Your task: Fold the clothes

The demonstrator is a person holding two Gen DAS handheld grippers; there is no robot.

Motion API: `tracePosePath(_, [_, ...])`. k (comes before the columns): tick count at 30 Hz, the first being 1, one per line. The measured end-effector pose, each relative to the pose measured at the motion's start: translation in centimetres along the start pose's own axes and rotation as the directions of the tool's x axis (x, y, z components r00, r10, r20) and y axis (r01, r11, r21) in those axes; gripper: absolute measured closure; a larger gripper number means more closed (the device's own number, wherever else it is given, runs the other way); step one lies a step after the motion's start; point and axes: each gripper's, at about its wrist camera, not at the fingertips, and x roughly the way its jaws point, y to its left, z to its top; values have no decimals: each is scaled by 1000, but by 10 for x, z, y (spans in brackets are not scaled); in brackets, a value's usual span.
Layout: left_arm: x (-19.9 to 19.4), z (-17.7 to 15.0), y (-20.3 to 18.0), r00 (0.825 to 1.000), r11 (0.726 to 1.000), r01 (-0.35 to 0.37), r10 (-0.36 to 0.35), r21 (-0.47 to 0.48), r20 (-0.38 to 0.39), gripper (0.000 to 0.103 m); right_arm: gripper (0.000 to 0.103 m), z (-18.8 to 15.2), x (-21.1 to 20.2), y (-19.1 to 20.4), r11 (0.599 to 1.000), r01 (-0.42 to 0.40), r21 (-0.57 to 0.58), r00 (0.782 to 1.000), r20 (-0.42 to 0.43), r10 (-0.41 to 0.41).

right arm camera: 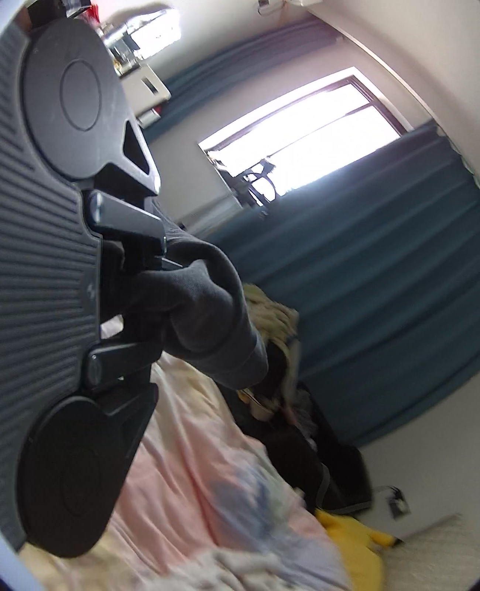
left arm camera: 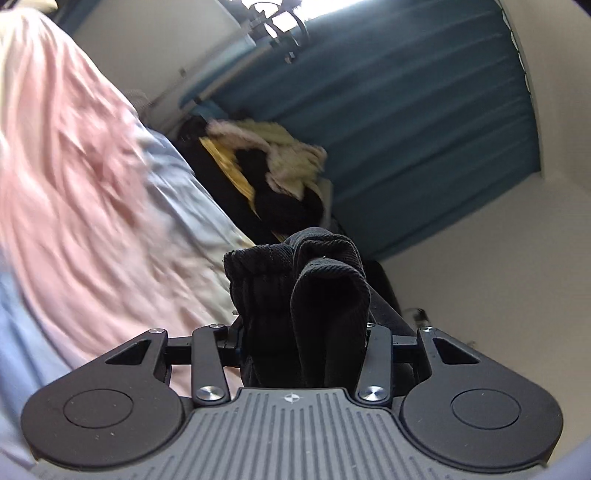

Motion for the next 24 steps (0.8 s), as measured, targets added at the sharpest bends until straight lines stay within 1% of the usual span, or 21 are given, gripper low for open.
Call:
tracePosePath(3, [44, -35, -32, 995, 998, 58, -58, -9, -83, 56, 87, 34, -33, -36, 997, 76, -8, 996, 49, -76])
tracePosePath(6, [89, -72, -57, 980, 993, 120, -117, 7, -159, 56, 87, 56, -64, -79, 989, 145, -13, 986, 82, -144])
tracePosePath(9, [137, -102, -65, 957, 983, 184, -174, 22, -231, 56, 87, 63, -89, -129, 982, 187, 10, 977, 105, -187])
tracePosePath(11, [170, -124, -64, 942, 975, 217, -196, 46, -274, 56, 87, 56, -102, -164, 975, 217, 48, 968, 118, -222])
tracePosePath(14, [207, -159, -52, 921, 960, 255, -204, 119, -331, 56, 86, 27, -113, -218, 957, 257, 137, 953, 130, -274])
tracePosePath(15, [217, -170, -45, 917, 958, 256, -199, 128, -347, 56, 86, 13, -113, -236, 947, 267, 178, 948, 127, -291])
tracePosePath(16, [229, -179, -33, 914, 961, 243, -181, 133, -363, 56, 86, -4, -113, -254, 934, 276, 226, 945, 116, -307])
tracePosePath(17, [241, -187, -21, 911, 964, 226, -159, 137, -380, 55, 86, -22, -111, -272, 917, 288, 276, 941, 94, -324])
tracePosePath(19, [257, -202, 9, 915, 972, 181, -111, 147, -388, 53, 84, -63, -105, -304, 870, 320, 376, 934, 26, -355])
tracePosePath(20, [259, -205, 19, 913, 971, 194, -127, 140, -389, 51, 80, -83, -102, -319, 842, 335, 423, 931, -14, -364])
tracePosePath(21, [259, -207, 27, 908, 967, 221, -156, 129, -389, 51, 77, -103, -101, -331, 820, 330, 468, 933, -27, -360])
tracePosePath(22, [259, -208, 35, 903, 962, 248, -185, 118, -389, 50, 75, -117, -103, -341, 811, 297, 503, 939, -3, -343])
tracePosePath(24, [261, -208, 33, 901, 958, 249, -176, 142, -398, 49, 75, -126, -103, -345, 827, 273, 492, 944, 31, -330])
